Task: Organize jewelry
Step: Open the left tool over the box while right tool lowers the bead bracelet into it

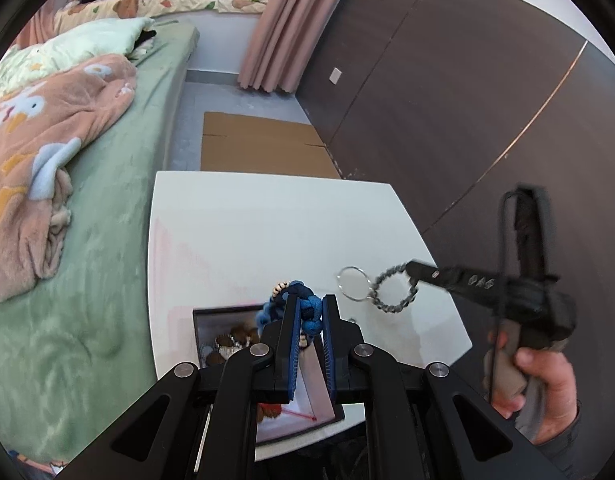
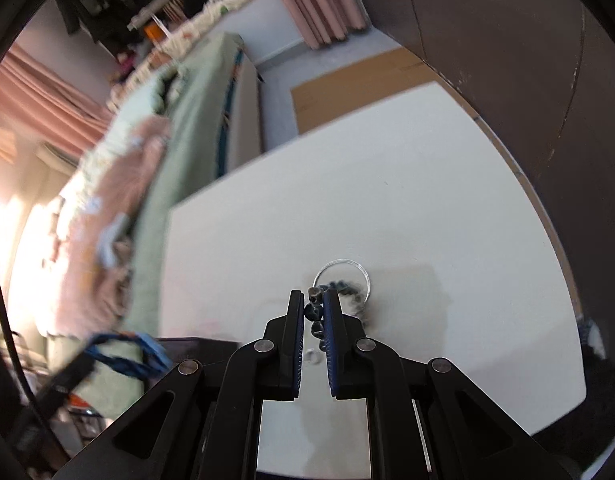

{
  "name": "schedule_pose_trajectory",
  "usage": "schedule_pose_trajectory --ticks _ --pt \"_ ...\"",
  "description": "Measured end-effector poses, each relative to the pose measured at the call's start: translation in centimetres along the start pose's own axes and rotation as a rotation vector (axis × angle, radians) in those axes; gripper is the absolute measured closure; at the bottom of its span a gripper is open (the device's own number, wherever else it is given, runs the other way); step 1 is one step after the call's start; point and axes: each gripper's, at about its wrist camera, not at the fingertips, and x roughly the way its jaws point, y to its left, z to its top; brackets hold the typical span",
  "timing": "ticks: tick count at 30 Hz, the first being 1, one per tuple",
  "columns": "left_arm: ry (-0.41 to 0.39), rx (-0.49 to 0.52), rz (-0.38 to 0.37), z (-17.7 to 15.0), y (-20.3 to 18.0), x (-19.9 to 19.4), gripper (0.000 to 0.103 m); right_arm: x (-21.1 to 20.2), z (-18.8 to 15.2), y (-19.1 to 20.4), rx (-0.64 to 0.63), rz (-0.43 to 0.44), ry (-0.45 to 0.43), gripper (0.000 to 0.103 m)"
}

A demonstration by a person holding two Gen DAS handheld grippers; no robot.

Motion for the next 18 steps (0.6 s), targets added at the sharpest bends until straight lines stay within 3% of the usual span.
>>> schedule_pose_trajectory --ticks 5,9,10,12,14,18 --pt "0.008 -0.008 -0.024 -0.7 0.5 -0.6 0.092 -2.5 -0.7 1.3 0.014 0.088 -0.046 0.092" --pt "0.087 -0.06 -0.022 -1.3 1.6 0.6 0.086 -2.9 -1.4 3.5 0.009 0.123 -0.063 0.092" --pt "0.099 -0.074 -0.015 -1.4 1.9 0.8 0.077 -3.0 -1.7 3.8 0.008 0.131 -0.065 0.092" --pt "0.1 -0.101 -0.018 -1.5 2.6 0.9 0.04 -3.3 -2.4 4.6 0.006 0.154 -0.063 0.092" --pt "0.079 -0.113 -0.022 -1.5 3.0 0.3 0.024 -3.7 -3.1 5.2 0.005 0.173 -0.061 0.092" --pt "0.048 -0.108 -0.037 -1.6 3.3 -0.9 0.024 -3.8 -4.7 7.1 -0.031 0.191 -0.051 0.092"
